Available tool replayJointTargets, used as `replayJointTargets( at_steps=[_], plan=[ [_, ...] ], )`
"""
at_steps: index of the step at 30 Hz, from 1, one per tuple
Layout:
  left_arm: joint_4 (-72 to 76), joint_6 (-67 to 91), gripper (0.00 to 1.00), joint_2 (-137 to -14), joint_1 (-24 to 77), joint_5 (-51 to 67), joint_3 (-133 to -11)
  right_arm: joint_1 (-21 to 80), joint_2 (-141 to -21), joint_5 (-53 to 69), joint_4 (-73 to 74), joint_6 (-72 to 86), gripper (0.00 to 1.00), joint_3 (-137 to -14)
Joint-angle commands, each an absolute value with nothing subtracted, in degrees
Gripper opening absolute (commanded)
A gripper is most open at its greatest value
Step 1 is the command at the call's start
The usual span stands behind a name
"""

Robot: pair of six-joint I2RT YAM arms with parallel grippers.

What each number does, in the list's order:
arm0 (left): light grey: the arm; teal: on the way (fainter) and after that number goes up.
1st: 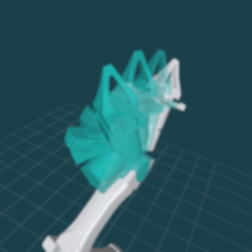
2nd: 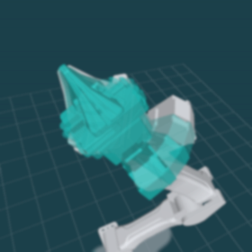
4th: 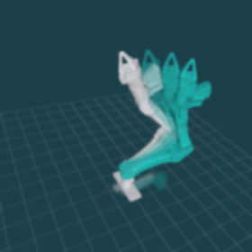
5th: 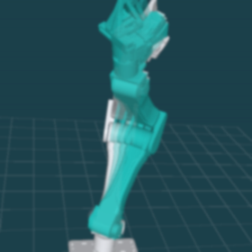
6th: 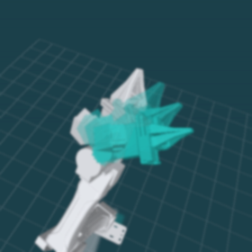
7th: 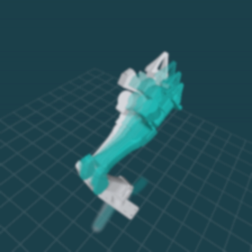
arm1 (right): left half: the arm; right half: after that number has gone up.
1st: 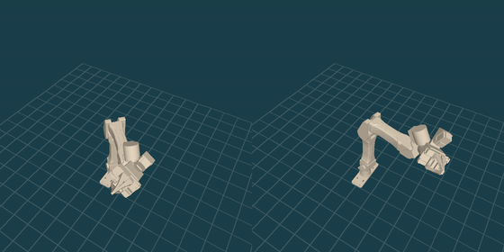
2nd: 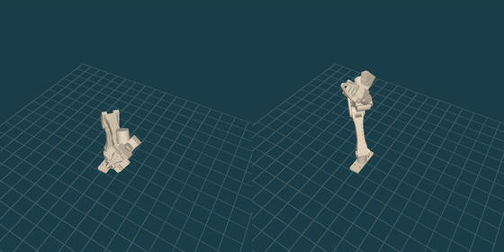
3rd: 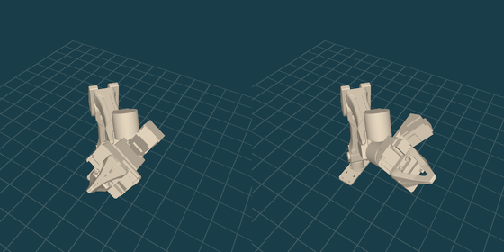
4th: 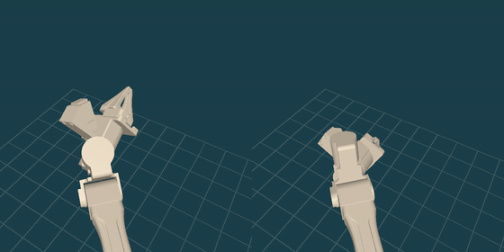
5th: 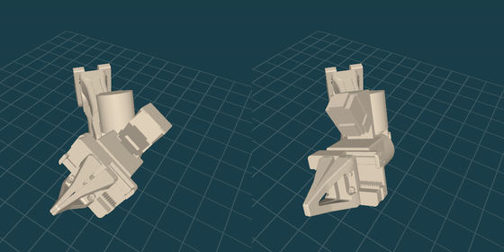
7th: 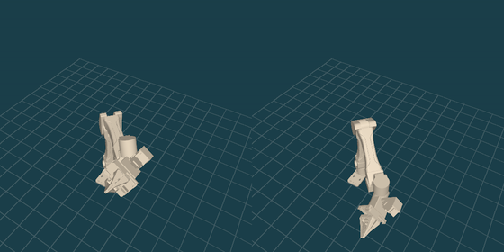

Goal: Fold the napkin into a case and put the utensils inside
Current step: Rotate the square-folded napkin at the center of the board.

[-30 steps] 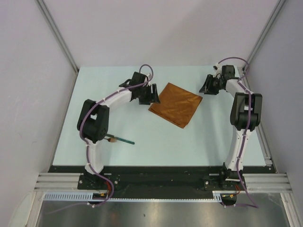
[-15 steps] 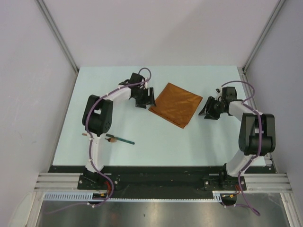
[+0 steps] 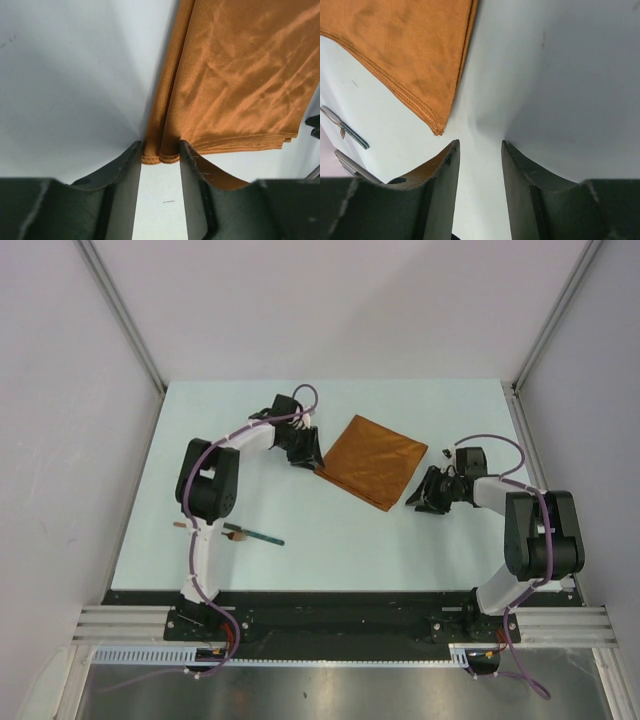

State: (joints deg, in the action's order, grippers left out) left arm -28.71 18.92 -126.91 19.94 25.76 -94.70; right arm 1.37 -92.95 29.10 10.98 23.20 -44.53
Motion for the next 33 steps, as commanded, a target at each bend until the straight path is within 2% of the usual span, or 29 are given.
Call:
replayJointTargets(
  at_steps=[1,3,9,10,14,18,19,22,23,26,30,33],
  plan=[
    [-30.5,16.5,0.36,-129.5,19.2,26.6,-96.8,2.1,-90.9,30.9,7.0,24.7,0.43,-44.0],
    [-30.1,16.6,0.35,-129.6,19.3,27.8,-96.3,2.3,-90.3,30.6,7.1,24.5,0.43,-43.8],
    [-26.7,18.4,0.19,-128.4,19.4,32.3,-92.1,1.7,-89.2,30.1,8.2,23.9,0.43,-42.9],
    [-25.9,18.9,0.13,-128.0,19.4,33.2,-91.0,1.3,-89.0,29.9,8.3,24.3,0.43,-42.5],
    [-18.0,24.8,0.01,-122.5,21.5,35.1,-80.1,0.4,-86.8,25.6,10.6,26.5,0.37,-41.6],
    [-6.3,38.1,0.00,-112.8,27.8,31.0,-64.4,0.4,-83.2,20.3,15.5,27.5,0.39,-40.2],
    [2.7,41.6,0.00,-110.3,29.3,30.1,-56.3,0.4,-81.8,20.0,16.3,27.5,0.41,-39.1],
    [17.5,57.0,0.00,-105.7,35.1,27.4,-44.0,-1.4,-77.0,16.9,19.7,27.3,0.44,-37.6],
    [20.4,63.1,0.00,-105.5,38.5,27.1,-42.0,-1.4,-76.0,16.3,20.9,26.9,0.43,-37.4],
    [25.9,68.8,0.00,-106.0,45.3,25.5,-38.9,-1.2,-72.5,11.4,25.1,23.9,0.44,-37.9],
    [28.5,70.8,0.00,-102.8,47.7,21.3,-35.9,1.6,-70.3,10.9,27.1,23.6,0.42,-39.5],
    [21.8,67.8,0.00,-100.4,47.6,19.3,-35.9,2.4,-71.4,9.2,27.2,22.9,0.42,-40.8]
  ],
)
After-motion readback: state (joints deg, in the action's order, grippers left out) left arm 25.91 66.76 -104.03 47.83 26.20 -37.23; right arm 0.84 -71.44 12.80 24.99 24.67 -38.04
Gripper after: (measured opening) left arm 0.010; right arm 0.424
